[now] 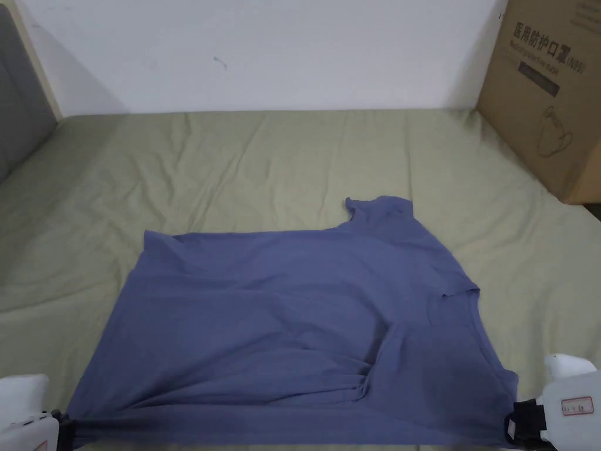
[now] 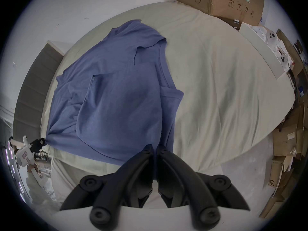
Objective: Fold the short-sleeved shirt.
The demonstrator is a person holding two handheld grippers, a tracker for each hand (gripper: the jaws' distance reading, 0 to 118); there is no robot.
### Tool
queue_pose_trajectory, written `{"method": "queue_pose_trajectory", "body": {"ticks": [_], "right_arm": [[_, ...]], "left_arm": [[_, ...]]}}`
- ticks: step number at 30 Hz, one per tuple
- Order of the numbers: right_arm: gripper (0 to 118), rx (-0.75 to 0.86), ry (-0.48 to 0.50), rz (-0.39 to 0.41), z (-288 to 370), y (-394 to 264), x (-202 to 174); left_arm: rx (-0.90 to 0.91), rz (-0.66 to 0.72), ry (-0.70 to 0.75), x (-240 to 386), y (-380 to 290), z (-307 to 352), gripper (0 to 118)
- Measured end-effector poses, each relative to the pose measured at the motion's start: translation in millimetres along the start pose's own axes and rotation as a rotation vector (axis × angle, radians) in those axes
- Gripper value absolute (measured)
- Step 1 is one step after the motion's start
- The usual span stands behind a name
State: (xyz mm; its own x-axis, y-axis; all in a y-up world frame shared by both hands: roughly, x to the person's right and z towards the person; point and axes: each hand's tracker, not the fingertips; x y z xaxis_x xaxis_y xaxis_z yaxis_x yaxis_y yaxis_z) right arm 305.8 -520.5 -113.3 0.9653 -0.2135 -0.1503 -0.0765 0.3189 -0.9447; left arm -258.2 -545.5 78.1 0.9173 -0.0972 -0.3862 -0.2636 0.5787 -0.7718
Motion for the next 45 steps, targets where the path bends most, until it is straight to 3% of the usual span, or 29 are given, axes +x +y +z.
{"method": "queue_pose_trajectory", "body": {"ticks": [3,4,5,6,7,8,12,15,16,17,18,19,21,25,28,29,30,33,34,35,36,37,40,41,43,45], "right_arm": [[2,0.017,0.011,-0.015,1,-5,2],[3,0.044,0.019,-0.018,1,-5,1],[10,0.072,0.01,-0.011,3,-4,0],[26,0.081,0.006,-0.007,4,-4,-1],[48,0.091,0.005,0.003,7,-5,-2],[62,0.11,-0.009,0.016,11,-6,-3],[71,0.2,-0.025,0.079,36,-21,-11],[71,0.294,0.022,0.112,57,-41,-20],[69,0.322,0.021,0.11,62,-48,-24],[56,0.319,0.021,0.112,64,-56,-29],[28,0.313,0.023,0.113,62,-60,-31],[1,0.305,0.021,0.101,56,-65,-34],[0,0.25,0.059,0.097,44,-71,-34],[0,0.191,0.04,0.069,22,-75,-36],[0,0.177,0.046,0.063,18,-74,-37],[0,0.167,0.045,0.064,16,-73,-37],[0,0.164,0.041,0.067,16,-72,-37],[0,0.149,0.029,0.069,11,-68,-36],[0,0.144,0.029,0.069,9,-67,-35],[0,0.14,0.025,0.065,9,-67,-34],[0,0.14,0.024,0.062,8,-67,-33],[0,0.138,0.028,0.061,6,-67,-32],[2,0.134,0.045,0.047,5,-65,-27],[22,0.13,0.045,0.052,6,-62,-26],[72,0.13,0.033,0.06,6,-57,-22],[79,0.155,0.007,0.069,7,-50,-16]], "left_arm": [[0.038,0.016,-0.014,-3,-1,2,9],[0.041,0.012,-0.013,-2,-1,3,26],[0.045,0.012,-0.006,-2,-1,4,60],[0.039,0.009,0.004,-2,0,5,76],[0.037,0.013,-0.003,-1,0,9,81],[0.055,0.031,-0.031,-4,-3,14,81],[0.09,0.102,-0.067,-11,-13,41,82],[0.136,0.139,-0.106,-13,-28,65,78],[0.148,0.145,-0.11,-14,-36,70,66],[0.145,0.146,-0.108,-13,-43,73,39],[0.142,0.145,-0.1,-12,-49,72,12],[0.137,0.131,-0.078,-9,-56,73,0],[0.137,0.126,-0.08,-8,-67,69,0],[0.109,0.155,-0.087,-9,-69,55,2],[0.119,0.14,-0.06,-8,-58,43,64],[0.109,0.138,-0.053,-9,-54,38,74],[0.11,0.14,-0.055,-9,-51,33,74],[0.088,0.156,-0.083,-8,-40,15,69],[0.057,0.165,-0.092,-7,-37,10,56],[0.044,0.163,-0.104,-5,-36,4,19],[0.046,0.155,-0.106,-4,-36,0,3],[0.041,0.146,-0.103,-2,-37,-5,2],[0.008,0.118,-0.124,0,-46,-8,2],[0.023,0.119,-0.116,0,-48,-7,2],[0.028,0.123,-0.11,0,-43,1,2],[0.026,0.127,-0.11,-2,-44,3,2]]}}
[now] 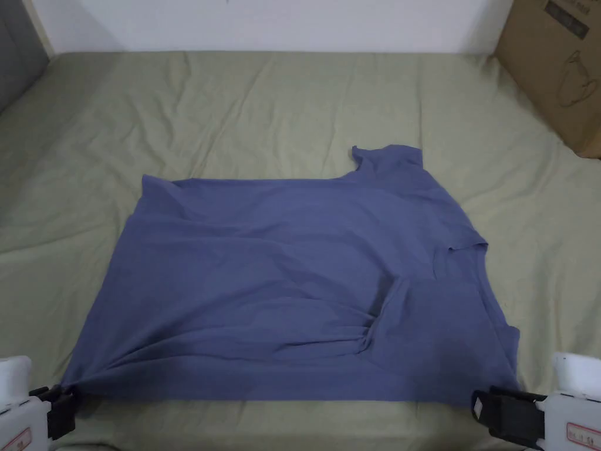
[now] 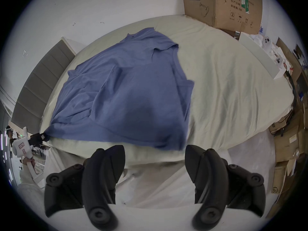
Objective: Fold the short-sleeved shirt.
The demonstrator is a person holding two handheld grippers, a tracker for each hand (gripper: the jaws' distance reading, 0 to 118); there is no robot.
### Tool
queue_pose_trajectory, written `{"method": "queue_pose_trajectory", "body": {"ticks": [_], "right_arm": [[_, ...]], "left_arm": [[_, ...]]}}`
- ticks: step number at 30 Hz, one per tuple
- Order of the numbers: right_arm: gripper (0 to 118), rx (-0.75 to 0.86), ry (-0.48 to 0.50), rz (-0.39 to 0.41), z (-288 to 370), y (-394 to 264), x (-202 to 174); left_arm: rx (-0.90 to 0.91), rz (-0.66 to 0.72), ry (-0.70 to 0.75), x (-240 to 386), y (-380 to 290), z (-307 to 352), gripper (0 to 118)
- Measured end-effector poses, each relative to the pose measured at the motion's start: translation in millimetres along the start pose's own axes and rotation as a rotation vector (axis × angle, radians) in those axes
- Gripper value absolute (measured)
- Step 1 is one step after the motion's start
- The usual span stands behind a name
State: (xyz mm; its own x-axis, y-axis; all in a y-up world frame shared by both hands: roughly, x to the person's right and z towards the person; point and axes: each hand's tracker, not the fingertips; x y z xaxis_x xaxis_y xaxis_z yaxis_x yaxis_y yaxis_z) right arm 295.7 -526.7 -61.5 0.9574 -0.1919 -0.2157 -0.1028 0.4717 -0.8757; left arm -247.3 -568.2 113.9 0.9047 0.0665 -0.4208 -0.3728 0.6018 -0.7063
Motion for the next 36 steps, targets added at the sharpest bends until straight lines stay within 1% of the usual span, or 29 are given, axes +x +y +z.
{"method": "queue_pose_trajectory", "body": {"ticks": [3,4,5,6,7,8,9,10,11,13,15,16,19,20,21,23,25,27,29,33,34,35,36], "right_arm": [[79,0.007,-0.059,0.053,-15,12,13],[78,-0.022,-0.109,0.057,-24,14,18],[75,-0.059,-0.133,0.058,-31,14,21],[62,-0.077,-0.115,0.072,-36,13,23],[34,-0.071,-0.106,0.066,-39,11,24],[13,-0.074,-0.083,0.058,-42,8,24],[13,-0.069,-0.059,0.049,-41,7,23],[11,-0.069,-0.088,0.06,-40,8,19],[6,-0.065,-0.09,0.065,-36,8,17],[6,-0.026,-0.065,0.024,-28,11,16],[6,-0.012,-0.086,0.025,-20,16,15],[6,0.002,-0.082,0.032,-14,19,16],[6,0.047,-0.038,-0.005,2,37,16],[6,0.047,-0.026,-0.005,6,45,16],[6,0.065,-0.023,-0.022,8,52,16],[6,0.081,0.015,-0.057,7,74,19],[6,0.076,-0.005,-0.093,-1,97,20],[6,0.069,-0.019,-0.091,-15,119,20],[6,0.042,-0.037,-0.103,-36,143,20],[6,0.007,-0.058,-0.136,-74,174,20],[7,0.004,-0.056,-0.142,-84,179,20],[26,-0.011,-0.068,-0.141,-89,183,20],[49,-0.027,-0.119,-0.137,-92,185,19]], "left_arm": [[0.005,-0.016,0.003,4,4,6,2],[0.004,-0.02,0.004,5,4,6,2],[0.001,-0.024,0.004,4,4,5,2],[0.001,-0.026,0.005,4,5,5,2],[0.001,-0.027,0.007,4,4,5,2],[-0.003,-0.025,0.008,4,4,5,2],[-0.005,-0.022,0.007,4,2,4,2],[-0.007,-0.018,0.008,4,6,6,2],[-0.008,-0.016,0.008,5,5,6,2],[-0.008,-0.019,0.01,5,6,8,2],[-0.008,-0.018,0.012,5,11,12,2],[-0.006,-0.017,0.006,5,13,13,2],[0.012,-0.022,0.001,5,29,19,2],[0.022,-0.024,0.001,5,37,19,2],[0.031,-0.027,0.001,6,43,18,3],[0.036,-0.039,-0.002,7,65,10,3],[0.038,-0.053,-0.012,9,87,-2,3],[0.036,-0.071,-0.024,12,110,-18,3],[0.02,-0.1,-0.016,18,135,-40,3],[-0.001,-0.138,0.007,28,163,-77,4],[-0.013,-0.149,0.013,30,168,-85,10],[-0.04,-0.163,0.045,31,171,-91,32],[-0.056,-0.16,0.079,31,172,-91,51]]}}
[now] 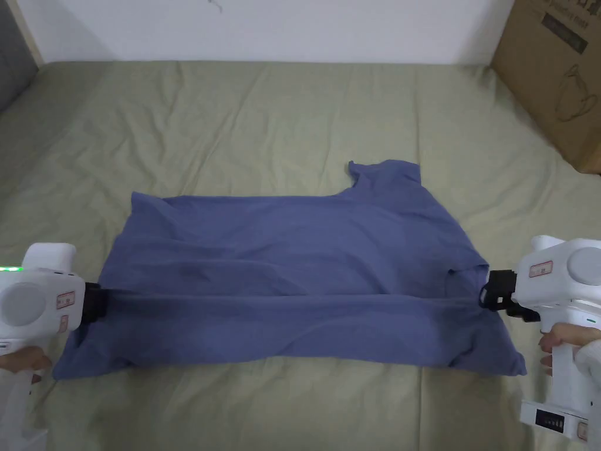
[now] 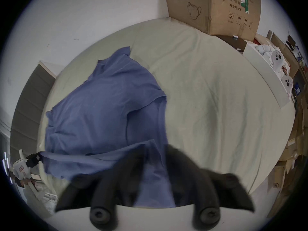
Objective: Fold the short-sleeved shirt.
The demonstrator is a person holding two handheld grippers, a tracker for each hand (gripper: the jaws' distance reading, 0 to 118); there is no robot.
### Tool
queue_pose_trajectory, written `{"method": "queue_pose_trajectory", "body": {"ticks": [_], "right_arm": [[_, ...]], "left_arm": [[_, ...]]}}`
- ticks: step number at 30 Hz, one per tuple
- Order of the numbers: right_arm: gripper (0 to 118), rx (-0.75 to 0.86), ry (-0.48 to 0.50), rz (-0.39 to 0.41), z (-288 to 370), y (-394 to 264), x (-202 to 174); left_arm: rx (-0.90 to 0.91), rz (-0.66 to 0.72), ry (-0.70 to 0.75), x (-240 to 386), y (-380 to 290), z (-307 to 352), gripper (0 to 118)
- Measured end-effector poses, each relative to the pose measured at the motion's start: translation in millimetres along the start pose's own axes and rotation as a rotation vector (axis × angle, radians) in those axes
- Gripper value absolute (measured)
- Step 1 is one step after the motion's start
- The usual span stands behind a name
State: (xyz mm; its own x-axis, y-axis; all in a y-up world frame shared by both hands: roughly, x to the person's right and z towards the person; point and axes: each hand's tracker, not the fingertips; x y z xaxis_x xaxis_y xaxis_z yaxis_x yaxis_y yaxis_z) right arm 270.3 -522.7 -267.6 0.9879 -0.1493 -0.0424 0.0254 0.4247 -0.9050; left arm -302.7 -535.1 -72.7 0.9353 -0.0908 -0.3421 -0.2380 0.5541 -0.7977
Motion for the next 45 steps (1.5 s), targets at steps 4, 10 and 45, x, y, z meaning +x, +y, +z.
{"method": "queue_pose_trajectory", "body": {"ticks": [4,10,45], "right_arm": [[75,0.072,0.037,0.06,24,-11,0],[71,0.137,0.075,0.149,75,-69,3],[29,0.007,-0.063,0.104,-9,-100,11]], "left_arm": [[0.048,0.044,-0.056,-12,-10,22,89],[0.095,0.127,-0.113,-30,-59,74,50],[0.007,0.096,-0.035,-14,-74,33,3]]}}
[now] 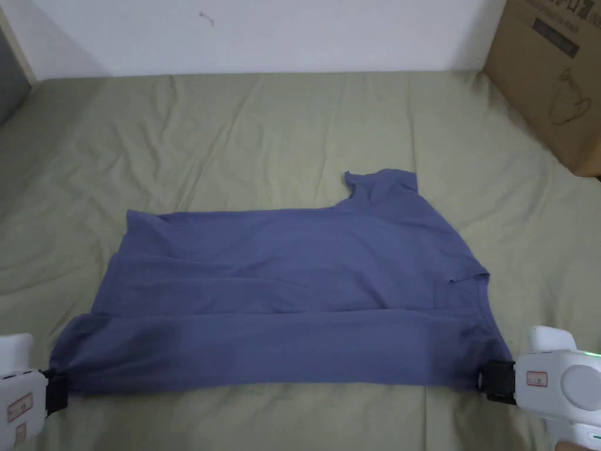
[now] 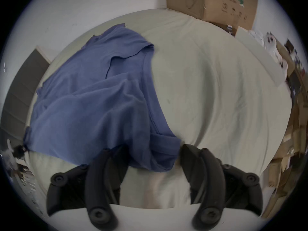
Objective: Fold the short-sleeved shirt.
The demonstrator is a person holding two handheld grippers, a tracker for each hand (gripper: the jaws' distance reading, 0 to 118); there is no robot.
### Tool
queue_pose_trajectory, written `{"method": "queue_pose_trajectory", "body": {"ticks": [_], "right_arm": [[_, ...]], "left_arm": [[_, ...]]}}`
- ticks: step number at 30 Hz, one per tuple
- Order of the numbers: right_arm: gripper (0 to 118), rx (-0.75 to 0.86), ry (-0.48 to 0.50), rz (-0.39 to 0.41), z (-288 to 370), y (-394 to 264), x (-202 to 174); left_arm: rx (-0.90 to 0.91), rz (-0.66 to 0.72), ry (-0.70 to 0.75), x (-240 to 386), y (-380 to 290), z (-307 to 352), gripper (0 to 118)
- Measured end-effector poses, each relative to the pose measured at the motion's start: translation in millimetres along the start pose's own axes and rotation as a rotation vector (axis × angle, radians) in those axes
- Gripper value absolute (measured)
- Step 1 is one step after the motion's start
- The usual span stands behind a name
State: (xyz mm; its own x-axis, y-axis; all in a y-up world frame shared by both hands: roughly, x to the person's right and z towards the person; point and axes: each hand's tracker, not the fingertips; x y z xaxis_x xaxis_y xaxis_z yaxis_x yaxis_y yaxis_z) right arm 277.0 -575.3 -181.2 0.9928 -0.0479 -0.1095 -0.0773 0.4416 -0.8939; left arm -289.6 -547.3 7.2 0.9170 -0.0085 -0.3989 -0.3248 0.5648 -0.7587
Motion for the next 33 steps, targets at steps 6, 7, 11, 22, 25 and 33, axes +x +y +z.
{"method": "queue_pose_trajectory", "body": {"ticks": [6,7,11,22,25,33], "right_arm": [[7,0.041,0.017,0.057,34,0,-2],[7,0.045,0.027,0.052,38,0,3],[7,0.075,0.072,0.024,70,-3,15],[7,-0.071,0.089,-0.046,79,-77,50],[22,-0.065,0.116,-0.08,67,-86,51],[75,0.068,0.068,-0.047,114,-53,47]], "left_arm": [[0.017,-0.011,-0.008,-1,10,9,3],[0.018,-0.017,-0.008,-1,11,12,3],[0.027,-0.012,-0.042,-9,6,31,3],[-0.046,0.012,-0.051,-25,-62,53,3],[-0.067,0.015,-0.05,-23,-75,41,12],[0.037,0.061,-0.045,-31,-43,77,95]]}}
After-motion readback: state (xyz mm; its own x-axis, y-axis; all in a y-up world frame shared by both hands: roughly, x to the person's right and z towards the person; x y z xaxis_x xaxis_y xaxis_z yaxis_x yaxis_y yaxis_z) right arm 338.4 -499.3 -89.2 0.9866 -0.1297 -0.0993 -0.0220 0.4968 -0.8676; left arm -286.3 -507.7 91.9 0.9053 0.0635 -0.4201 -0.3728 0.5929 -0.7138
